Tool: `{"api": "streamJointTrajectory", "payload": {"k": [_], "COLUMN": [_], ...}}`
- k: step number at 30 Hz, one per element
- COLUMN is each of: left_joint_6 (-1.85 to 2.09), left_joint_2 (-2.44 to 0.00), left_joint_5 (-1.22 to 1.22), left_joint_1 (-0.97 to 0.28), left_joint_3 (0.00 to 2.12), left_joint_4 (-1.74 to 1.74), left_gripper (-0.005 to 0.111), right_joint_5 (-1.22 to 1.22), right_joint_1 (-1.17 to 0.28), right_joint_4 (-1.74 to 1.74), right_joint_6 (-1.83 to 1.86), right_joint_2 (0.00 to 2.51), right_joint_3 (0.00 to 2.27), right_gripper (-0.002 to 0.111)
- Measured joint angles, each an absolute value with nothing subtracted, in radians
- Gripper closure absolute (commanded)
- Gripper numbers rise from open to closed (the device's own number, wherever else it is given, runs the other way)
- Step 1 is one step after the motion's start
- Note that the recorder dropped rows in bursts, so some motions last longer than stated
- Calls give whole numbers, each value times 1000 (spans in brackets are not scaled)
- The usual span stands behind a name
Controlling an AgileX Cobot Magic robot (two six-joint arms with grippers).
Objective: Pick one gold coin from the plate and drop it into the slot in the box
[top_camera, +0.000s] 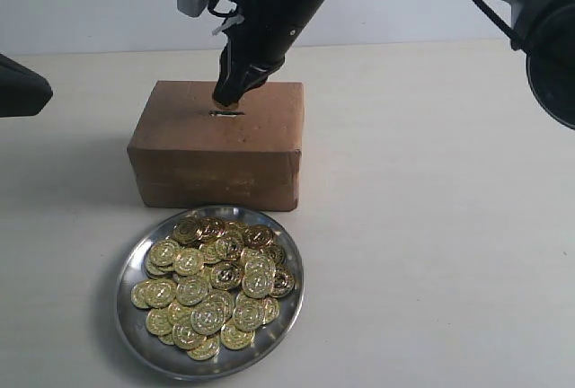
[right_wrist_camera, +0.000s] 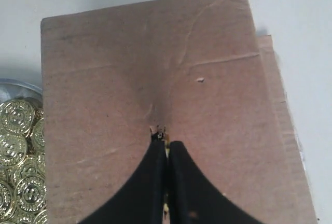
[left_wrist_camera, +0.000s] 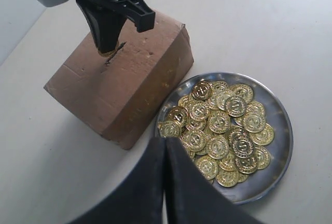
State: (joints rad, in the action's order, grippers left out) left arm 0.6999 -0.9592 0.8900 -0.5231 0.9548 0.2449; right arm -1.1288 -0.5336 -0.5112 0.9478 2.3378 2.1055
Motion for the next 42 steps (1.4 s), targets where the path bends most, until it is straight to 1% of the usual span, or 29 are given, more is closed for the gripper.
{"api": "streamJointTrajectory", "payload": {"k": [11,13,17,20,24,25,26,27,28,31,36,38,39,42], "left_joint_6": [700,700,700,700,700,700,700,700,700,699,649,610,562,518], "left_joint_2": [-959,-959,-959,-959,-959,-959,-959,-959,-959,-950,-882,-825,-758,-657], "left_joint_5": [890,890,890,890,890,890,890,890,888,871,797,720,625,512], "left_joint_1": [-523,-523,-523,-523,-523,-523,-523,-523,-523,-523,-521,-519,-519,-519], "left_joint_3": [955,955,955,955,955,955,955,955,955,955,942,905,844,745], "left_joint_4": [245,245,245,245,245,245,245,245,245,245,245,245,247,272], "left_gripper": [107,107,107,107,107,107,107,107,107,107,107,107,107,107], "right_joint_5": [-1130,-1130,-1130,-1130,-1130,-1130,-1130,-1130,-1130,-1128,-1076,-1066,-1066,-1084], "right_joint_1": [-534,-534,-534,-534,-534,-534,-534,-534,-534,-534,-534,-534,-534,-534], "right_joint_4": [-515,-522,-536,-538,-543,-549,-556,-559,-564,-567,-536,-519,-500,-481], "right_joint_6": [955,955,955,955,955,955,949,947,940,920,848,805,754,693], "right_joint_2": [2338,2338,2338,2338,2338,2338,2336,2334,2325,2272,2068,1965,1861,1715], "right_joint_3": [2105,2105,2105,2105,2105,2105,2105,2105,2105,2105,2105,2105,2105,2097], "right_gripper": [108,103,90,87,88,91,96,105,108,108,108,108,108,108]}}
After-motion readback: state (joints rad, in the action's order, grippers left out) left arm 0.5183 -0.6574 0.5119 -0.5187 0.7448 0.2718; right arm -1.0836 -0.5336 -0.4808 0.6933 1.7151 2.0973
